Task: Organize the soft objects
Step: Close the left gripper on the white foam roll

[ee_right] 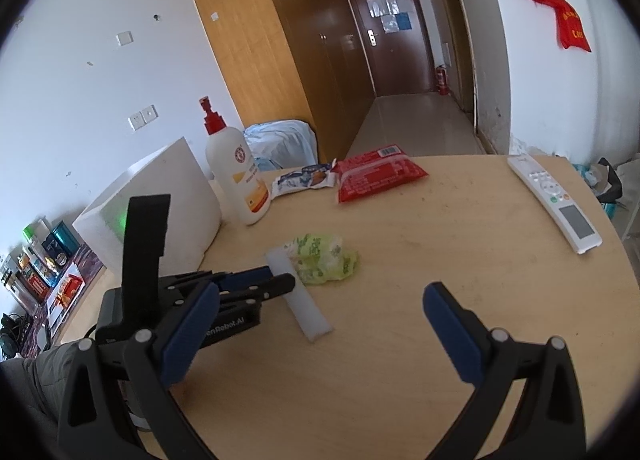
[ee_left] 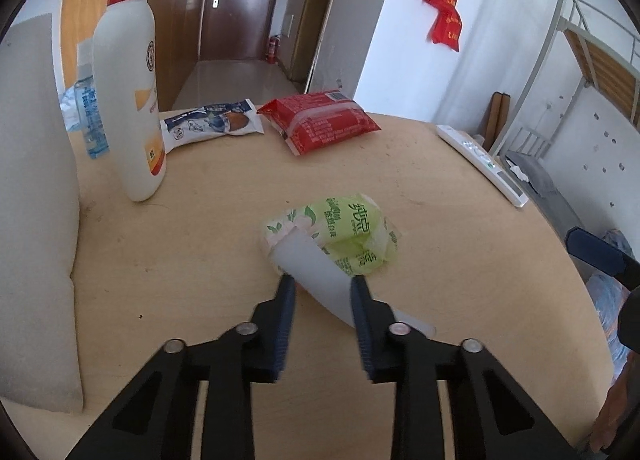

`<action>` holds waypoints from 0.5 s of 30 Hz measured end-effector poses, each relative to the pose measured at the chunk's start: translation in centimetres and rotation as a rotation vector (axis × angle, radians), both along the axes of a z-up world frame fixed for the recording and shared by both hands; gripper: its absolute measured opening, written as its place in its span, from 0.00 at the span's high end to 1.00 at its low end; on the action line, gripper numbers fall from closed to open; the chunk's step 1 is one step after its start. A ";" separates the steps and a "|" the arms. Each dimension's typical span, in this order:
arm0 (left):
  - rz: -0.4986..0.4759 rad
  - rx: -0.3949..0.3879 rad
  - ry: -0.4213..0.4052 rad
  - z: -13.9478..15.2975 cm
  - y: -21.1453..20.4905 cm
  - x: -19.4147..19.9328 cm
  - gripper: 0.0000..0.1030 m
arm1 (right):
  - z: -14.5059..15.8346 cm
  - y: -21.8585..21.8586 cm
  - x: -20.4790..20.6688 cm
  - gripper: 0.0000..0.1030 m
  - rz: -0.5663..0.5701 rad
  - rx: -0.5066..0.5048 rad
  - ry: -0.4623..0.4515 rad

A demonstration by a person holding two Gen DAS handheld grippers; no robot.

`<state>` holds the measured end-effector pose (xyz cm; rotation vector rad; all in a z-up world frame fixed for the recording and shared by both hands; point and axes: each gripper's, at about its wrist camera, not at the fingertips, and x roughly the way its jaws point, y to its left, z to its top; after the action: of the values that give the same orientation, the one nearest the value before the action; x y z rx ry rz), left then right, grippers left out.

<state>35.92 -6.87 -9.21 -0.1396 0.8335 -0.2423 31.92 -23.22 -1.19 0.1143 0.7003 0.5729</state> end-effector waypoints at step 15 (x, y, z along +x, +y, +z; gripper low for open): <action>-0.030 0.034 -0.062 1.1 -0.5 -1.0 0.95 | -0.3 0.0 0.1 0.00 -0.009 -0.012 0.008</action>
<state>34.88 -7.33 -8.14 -0.0877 0.7785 -0.2592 32.01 -23.21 -1.50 0.1088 0.7105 0.5599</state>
